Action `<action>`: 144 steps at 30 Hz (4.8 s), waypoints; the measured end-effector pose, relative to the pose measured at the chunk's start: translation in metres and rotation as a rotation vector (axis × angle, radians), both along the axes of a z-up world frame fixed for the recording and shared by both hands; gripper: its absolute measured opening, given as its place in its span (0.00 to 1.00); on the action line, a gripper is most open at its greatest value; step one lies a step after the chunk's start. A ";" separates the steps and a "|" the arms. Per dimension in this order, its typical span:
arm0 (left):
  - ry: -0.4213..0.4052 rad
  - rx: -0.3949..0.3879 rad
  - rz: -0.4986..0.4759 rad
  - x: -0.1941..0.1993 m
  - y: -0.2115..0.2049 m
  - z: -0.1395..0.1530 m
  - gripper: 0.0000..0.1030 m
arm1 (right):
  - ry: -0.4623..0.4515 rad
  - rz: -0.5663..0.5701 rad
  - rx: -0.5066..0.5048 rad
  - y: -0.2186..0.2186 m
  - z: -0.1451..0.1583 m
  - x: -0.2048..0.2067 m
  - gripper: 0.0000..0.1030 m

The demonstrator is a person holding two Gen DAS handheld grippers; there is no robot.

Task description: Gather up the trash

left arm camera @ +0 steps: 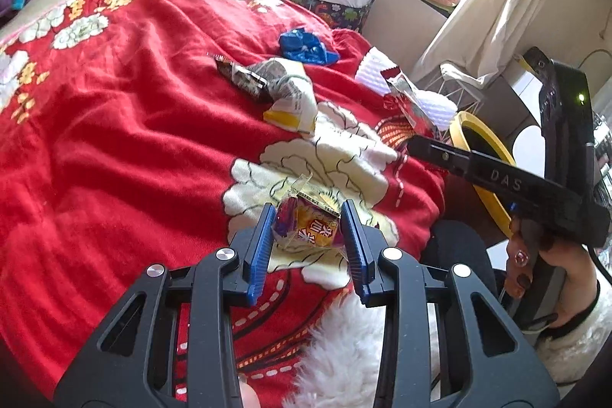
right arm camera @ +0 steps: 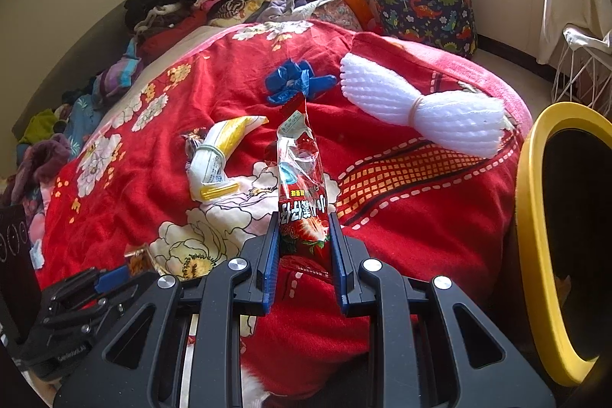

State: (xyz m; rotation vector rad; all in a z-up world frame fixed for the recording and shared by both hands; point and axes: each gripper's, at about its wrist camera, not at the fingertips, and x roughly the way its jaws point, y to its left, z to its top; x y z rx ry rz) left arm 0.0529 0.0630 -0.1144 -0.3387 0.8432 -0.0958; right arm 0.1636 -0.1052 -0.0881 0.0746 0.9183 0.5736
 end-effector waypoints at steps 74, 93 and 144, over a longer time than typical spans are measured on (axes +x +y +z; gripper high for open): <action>0.055 0.272 -0.163 0.147 -0.104 -0.008 0.32 | -0.060 -0.474 0.162 -0.223 0.036 0.003 0.22; -0.021 0.167 -0.298 0.135 -0.155 0.029 0.08 | 0.011 -0.597 0.120 -0.273 0.008 0.006 0.23; -0.070 0.137 -0.314 0.127 -0.210 0.050 0.90 | -0.076 -0.612 0.146 -0.279 0.037 -0.013 0.78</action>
